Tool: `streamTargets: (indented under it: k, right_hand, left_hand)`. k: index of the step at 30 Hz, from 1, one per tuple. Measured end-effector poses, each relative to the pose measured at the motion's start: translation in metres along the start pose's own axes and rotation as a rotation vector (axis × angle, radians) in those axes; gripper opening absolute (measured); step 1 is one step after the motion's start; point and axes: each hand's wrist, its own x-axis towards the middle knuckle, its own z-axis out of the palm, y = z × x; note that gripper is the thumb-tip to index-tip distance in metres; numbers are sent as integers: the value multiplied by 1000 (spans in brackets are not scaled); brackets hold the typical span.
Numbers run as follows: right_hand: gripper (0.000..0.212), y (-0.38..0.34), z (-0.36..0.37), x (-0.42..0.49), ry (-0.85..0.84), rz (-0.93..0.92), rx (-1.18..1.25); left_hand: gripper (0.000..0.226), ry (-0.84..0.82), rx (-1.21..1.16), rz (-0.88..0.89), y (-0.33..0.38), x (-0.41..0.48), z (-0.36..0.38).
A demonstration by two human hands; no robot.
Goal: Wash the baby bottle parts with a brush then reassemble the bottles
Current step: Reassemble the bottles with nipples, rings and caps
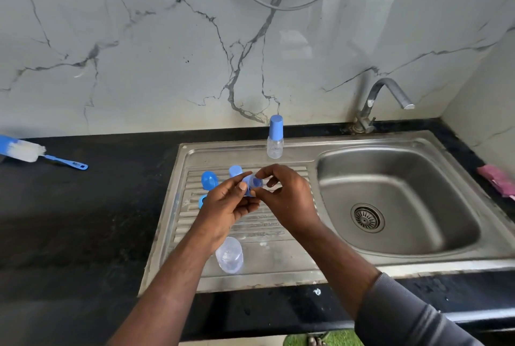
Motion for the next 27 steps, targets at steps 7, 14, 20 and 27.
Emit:
streamTargets:
  k: [7,14,20,27]
  right_hand:
    - [33,11,-5,-6,0,-92,-4]
    - [38,14,-9,-10,-88,-219,-118]
    - [30,20,-9,-12,-91,-255,-146]
    - [20,12,-9,-8,-198,-206,-289]
  left_hand:
    - [29,-14,-179,-5,-2,-2,9]
    - [32,-36,-223,-23,-2,-1,10]
    - [24,23,-221,-37,-5,3,12]
    - [23,-35,29,-12,-8,2,16]
